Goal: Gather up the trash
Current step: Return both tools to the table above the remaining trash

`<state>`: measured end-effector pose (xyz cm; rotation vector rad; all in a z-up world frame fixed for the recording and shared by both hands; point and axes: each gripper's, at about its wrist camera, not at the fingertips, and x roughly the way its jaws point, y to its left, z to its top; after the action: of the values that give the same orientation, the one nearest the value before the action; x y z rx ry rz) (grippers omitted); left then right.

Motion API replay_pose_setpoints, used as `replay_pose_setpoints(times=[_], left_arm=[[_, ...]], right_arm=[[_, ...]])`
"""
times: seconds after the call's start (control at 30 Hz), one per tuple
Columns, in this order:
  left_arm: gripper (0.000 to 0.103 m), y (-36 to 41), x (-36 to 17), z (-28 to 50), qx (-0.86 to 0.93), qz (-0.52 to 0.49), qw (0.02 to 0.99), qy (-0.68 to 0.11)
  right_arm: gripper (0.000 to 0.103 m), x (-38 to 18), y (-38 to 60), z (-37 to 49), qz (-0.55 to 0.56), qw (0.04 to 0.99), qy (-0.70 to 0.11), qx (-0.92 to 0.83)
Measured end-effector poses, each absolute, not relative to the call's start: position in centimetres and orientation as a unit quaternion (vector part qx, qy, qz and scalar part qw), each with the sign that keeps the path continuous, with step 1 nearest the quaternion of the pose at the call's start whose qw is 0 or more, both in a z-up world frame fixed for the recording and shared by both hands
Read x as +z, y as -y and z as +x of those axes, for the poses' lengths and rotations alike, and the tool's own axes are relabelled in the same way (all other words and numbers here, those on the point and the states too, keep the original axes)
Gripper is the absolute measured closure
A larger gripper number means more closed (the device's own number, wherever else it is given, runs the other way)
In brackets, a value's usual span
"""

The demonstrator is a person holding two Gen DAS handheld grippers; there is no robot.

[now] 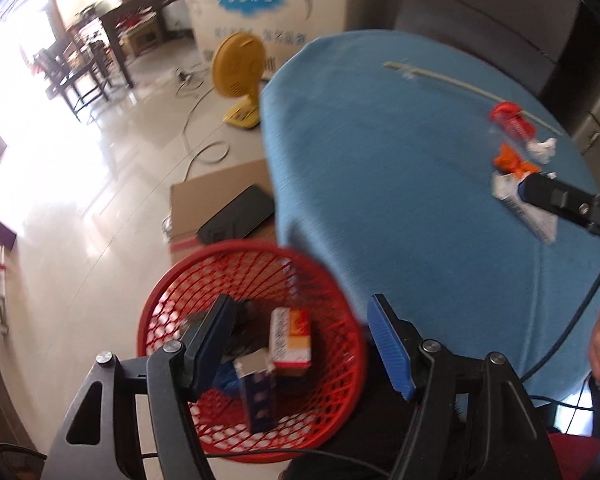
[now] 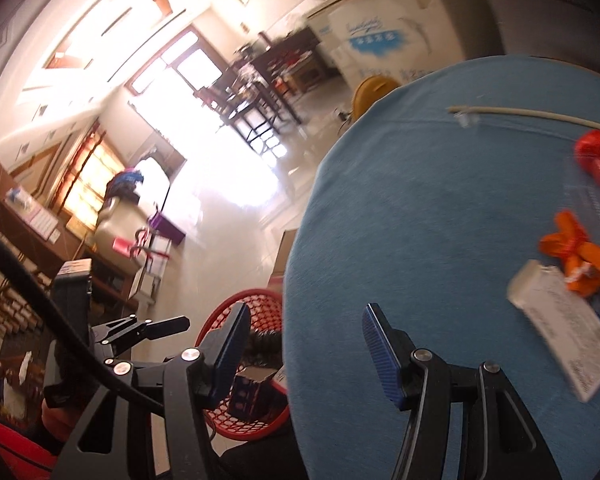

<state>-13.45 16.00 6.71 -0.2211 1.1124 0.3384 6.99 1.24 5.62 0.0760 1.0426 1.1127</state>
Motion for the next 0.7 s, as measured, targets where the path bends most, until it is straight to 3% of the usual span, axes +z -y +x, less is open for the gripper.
replay_pose_setpoints(times=[0.4, 0.7], left_arm=[[0.033, -8.9, 10.8, -8.6, 0.058, -0.058, 0.873, -0.481], [0.033, -2.1, 11.3, -4.2, -0.024, -0.030, 0.871, -0.490]], right_arm=[[0.041, 7.7, 9.5, 8.9, 0.096, 0.789, -0.437, 0.421], [0.040, 7.5, 23.5, 9.4, 0.183, 0.843, -0.419, 0.285]])
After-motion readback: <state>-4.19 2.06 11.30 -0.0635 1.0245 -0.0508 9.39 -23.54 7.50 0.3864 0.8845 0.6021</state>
